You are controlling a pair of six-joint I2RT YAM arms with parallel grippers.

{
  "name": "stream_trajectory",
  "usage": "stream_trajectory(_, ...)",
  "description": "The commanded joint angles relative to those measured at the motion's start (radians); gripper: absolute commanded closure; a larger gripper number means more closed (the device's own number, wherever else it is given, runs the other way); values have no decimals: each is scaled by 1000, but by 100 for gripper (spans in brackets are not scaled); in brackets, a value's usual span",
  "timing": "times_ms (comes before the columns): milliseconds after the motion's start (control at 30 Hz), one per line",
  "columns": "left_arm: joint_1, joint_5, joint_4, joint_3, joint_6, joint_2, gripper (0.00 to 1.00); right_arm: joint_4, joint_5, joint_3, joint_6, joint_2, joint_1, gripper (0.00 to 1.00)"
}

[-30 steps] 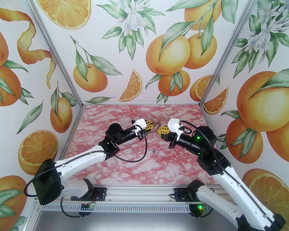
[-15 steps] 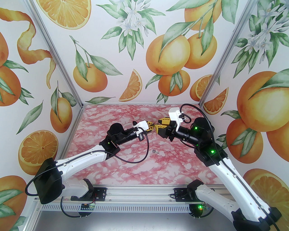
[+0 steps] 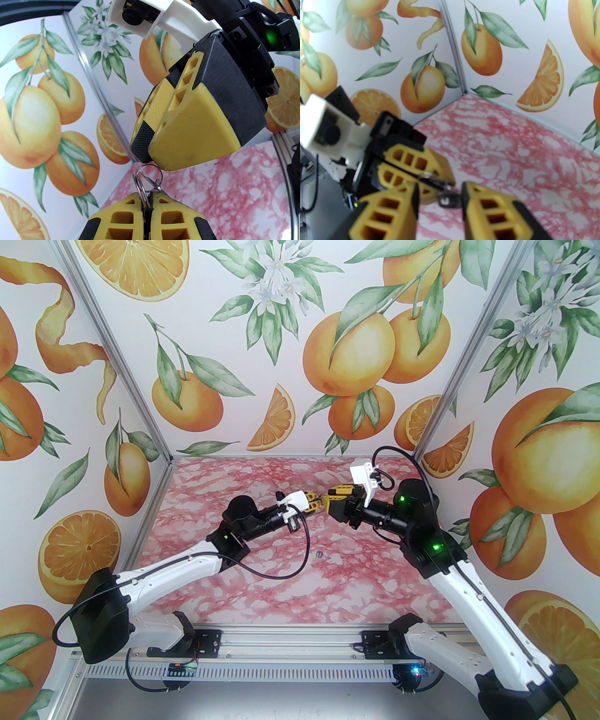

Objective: Remove the keys from the keyring

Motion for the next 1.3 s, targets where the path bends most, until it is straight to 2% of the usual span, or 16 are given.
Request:
stream_trajectory(0, -2, 11, 40, 46, 7, 7, 100, 14, -37, 11, 18, 23, -10, 71)
stream_trajectory(267, -6, 23, 48, 50, 3, 4, 100, 13, -36, 7, 5, 31, -15, 79)
stream_trajectory(433, -6, 23, 47, 51, 4, 1, 100, -17, -41, 21, -31, 38, -18, 94)
stream_trajectory(567, -7, 19, 38, 51, 7, -4, 100, -14, -37, 15, -49, 24, -18, 100)
stream_trajectory(833, -6, -23, 31, 47, -18, -13, 100, -11, -74, -19, -145, -8, -18, 100)
stream_trajectory(1267, -5, -98, 39, 28, -75, -30, 100, 83, -116, -116, -189, -72, -17, 100)
